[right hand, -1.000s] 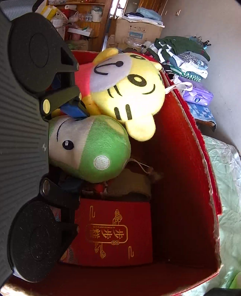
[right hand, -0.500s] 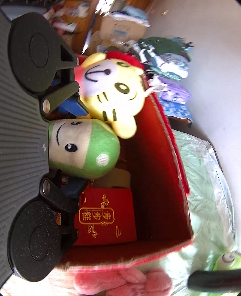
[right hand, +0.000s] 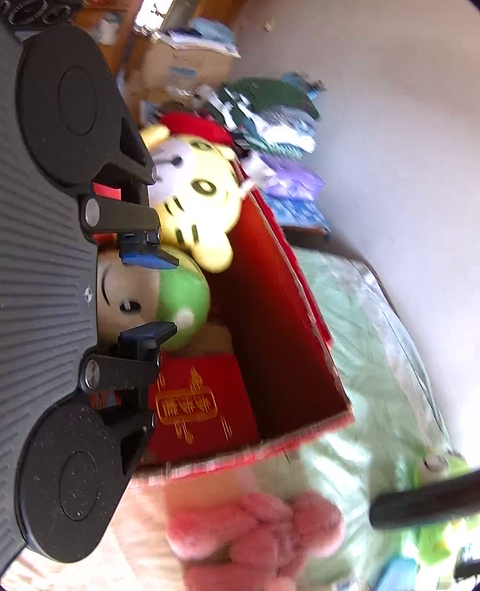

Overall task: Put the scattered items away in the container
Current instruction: 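Lower the mushroom doll beside the tiger and open the right gripper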

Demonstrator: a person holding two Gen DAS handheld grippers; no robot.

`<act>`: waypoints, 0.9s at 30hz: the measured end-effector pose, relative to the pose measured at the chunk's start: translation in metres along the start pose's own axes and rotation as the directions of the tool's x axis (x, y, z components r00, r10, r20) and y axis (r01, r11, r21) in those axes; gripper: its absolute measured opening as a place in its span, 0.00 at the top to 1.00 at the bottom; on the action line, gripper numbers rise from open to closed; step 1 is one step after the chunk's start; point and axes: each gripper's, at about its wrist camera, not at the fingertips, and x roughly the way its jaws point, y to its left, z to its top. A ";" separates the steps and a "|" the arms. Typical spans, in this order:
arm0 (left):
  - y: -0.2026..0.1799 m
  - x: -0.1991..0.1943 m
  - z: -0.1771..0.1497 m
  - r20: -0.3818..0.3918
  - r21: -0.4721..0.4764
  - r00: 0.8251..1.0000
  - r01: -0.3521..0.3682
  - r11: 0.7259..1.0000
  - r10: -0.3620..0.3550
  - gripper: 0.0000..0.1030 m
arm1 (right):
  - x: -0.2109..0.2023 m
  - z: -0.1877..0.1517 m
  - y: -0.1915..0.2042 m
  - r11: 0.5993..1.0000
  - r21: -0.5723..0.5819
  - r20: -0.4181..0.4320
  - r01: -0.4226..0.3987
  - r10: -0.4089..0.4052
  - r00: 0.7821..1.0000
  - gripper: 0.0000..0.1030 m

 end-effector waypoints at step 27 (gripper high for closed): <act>0.016 0.010 0.003 -0.065 -0.030 0.993 -0.102 0.994 0.099 0.41 | 0.010 -0.008 0.004 0.999 0.004 -0.038 -0.039 0.039 0.998 0.53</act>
